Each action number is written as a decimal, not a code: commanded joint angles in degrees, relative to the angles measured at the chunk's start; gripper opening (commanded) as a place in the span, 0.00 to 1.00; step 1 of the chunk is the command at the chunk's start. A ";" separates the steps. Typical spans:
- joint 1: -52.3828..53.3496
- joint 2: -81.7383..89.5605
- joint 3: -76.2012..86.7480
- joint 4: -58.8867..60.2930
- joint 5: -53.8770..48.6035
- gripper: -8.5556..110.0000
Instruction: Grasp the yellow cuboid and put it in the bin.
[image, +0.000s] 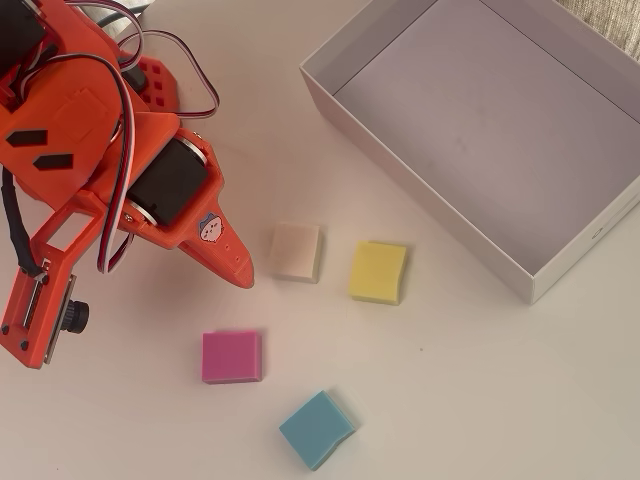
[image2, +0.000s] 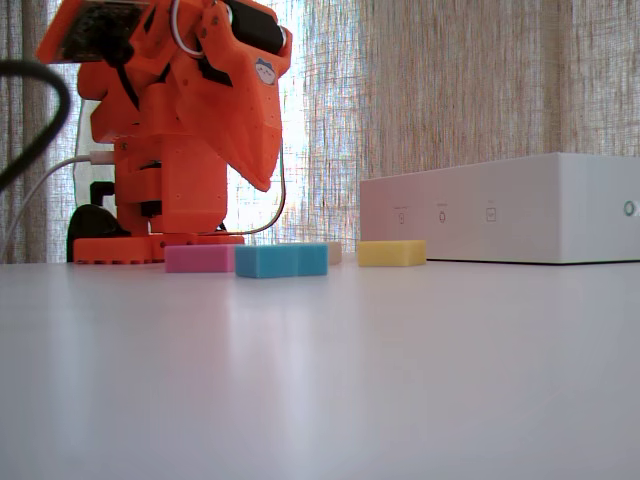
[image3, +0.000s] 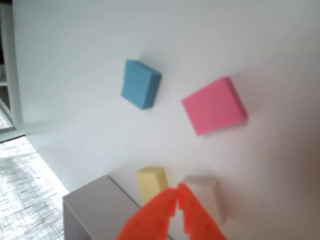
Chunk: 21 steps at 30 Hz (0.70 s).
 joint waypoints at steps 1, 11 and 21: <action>-2.81 0.09 -0.35 -0.44 -2.46 0.00; -2.81 0.09 -0.35 -0.44 -2.46 0.00; -2.37 -4.22 -4.48 -6.86 -2.20 0.11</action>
